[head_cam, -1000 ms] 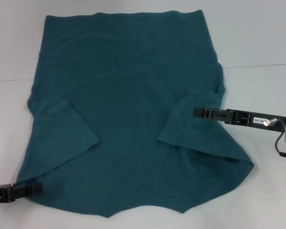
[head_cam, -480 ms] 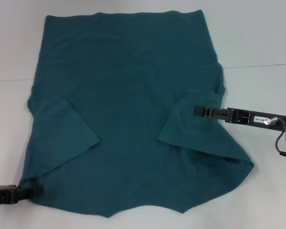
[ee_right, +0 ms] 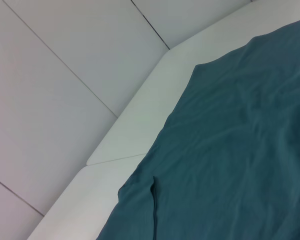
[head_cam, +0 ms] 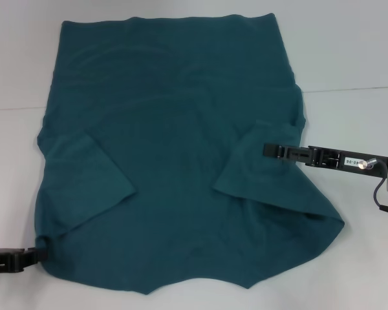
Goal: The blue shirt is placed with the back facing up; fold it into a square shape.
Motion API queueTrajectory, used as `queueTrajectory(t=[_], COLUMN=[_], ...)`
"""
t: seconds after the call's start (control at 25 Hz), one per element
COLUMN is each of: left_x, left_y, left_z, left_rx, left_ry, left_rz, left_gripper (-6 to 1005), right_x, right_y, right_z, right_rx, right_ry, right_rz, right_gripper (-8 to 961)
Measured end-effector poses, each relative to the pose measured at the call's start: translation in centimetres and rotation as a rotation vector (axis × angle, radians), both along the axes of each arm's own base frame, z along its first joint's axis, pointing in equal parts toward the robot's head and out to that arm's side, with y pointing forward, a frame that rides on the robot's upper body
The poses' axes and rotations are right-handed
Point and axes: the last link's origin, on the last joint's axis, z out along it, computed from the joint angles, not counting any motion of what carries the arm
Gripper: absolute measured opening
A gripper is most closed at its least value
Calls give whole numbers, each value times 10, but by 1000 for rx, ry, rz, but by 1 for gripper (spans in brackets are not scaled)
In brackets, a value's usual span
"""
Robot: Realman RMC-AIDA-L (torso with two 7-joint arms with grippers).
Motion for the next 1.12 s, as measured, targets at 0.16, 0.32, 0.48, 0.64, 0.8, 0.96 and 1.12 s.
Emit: queueTrajectory(t=[0.16,0.32,0.48,0.64,0.8,0.96,1.12], left_x=[1,2,2,-1,-4,-7,-8], left_y=[1,2,2,0,-3,-6,-8], left_z=[-1,-1,0,3,8,12,11], left_rx=[0,0,3,16,34,41,41], left_ry=[-1,-1,-2,-7,-26,-37,-36], left_rz=[-2,-4,-4,9,26,34,36], left_gripper=[171,4,3,2,3,3,4], right_x=[0,1,2,8,21,37,54], right_y=[0,0,-1,-5,-11,-22,-32], right_z=[0,0,0,2,12,24,34], right_rx=[1,0,0,2,-6,-48,-95], right_ry=[-1,-3,-2,-5,-18,-39,-73], right_rz=[-2,-2,-4,-18,-51,-97,-167], right_gripper=[896,896,896,895,895,895,894])
